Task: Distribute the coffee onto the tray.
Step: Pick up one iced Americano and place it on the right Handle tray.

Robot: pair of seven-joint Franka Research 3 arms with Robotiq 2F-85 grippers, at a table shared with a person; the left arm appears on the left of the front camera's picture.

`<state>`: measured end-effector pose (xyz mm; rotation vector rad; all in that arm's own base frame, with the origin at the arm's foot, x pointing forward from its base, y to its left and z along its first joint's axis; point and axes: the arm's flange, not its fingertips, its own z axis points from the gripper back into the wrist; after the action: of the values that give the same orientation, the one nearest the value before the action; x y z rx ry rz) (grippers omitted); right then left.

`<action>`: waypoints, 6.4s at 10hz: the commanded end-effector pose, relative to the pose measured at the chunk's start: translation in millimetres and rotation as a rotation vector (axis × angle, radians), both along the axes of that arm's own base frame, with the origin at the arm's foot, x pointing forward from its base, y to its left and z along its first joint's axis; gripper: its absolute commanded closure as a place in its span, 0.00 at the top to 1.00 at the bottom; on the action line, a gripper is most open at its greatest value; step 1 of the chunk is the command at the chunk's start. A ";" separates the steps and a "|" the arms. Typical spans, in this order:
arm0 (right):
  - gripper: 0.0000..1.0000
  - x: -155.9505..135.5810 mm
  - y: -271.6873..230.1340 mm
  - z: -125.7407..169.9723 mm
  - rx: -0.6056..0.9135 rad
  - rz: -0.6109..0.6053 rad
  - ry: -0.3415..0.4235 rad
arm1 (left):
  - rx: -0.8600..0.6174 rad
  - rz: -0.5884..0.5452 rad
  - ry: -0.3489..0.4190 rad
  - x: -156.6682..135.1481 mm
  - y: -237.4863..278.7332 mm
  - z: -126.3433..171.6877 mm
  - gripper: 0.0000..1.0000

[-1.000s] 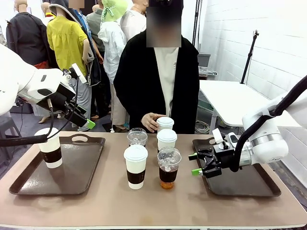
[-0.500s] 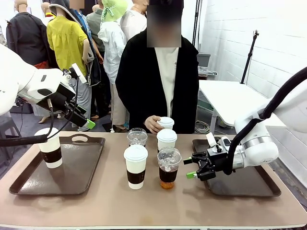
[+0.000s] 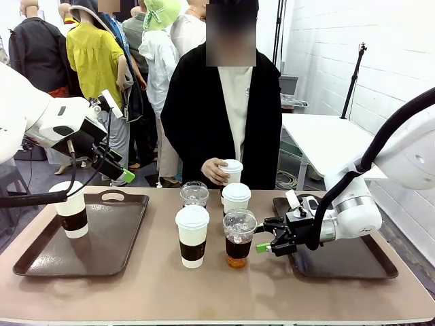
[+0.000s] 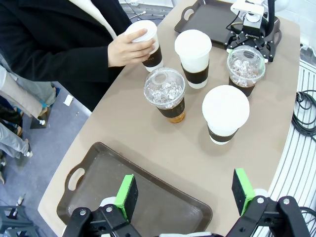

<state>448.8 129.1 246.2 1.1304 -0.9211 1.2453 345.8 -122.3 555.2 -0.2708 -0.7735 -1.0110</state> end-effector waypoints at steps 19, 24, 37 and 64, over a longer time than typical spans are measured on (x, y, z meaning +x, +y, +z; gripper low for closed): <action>1.00 12.9 58.8 -13.6 0.039 0.098 -0.022 | 0.000 0.004 0.009 1.0 0.4 0.6 1.00; 0.83 7.4 55.5 -14.0 0.050 0.107 -0.012 | 0.000 0.004 0.009 1.0 0.4 0.6 1.00; 0.83 -16.0 -127.2 112.5 0.006 -0.126 -0.027 | 0.000 0.004 0.009 1.0 0.4 0.6 1.00; 0.83 162.1 -201.2 24.0 0.001 -0.317 -0.015 | 0.000 0.004 0.009 1.0 0.4 0.6 1.00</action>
<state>600.4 -71.9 267.0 0.9224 -1.0400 1.0354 346.0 -122.5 555.4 -0.2698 -0.7733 -1.0112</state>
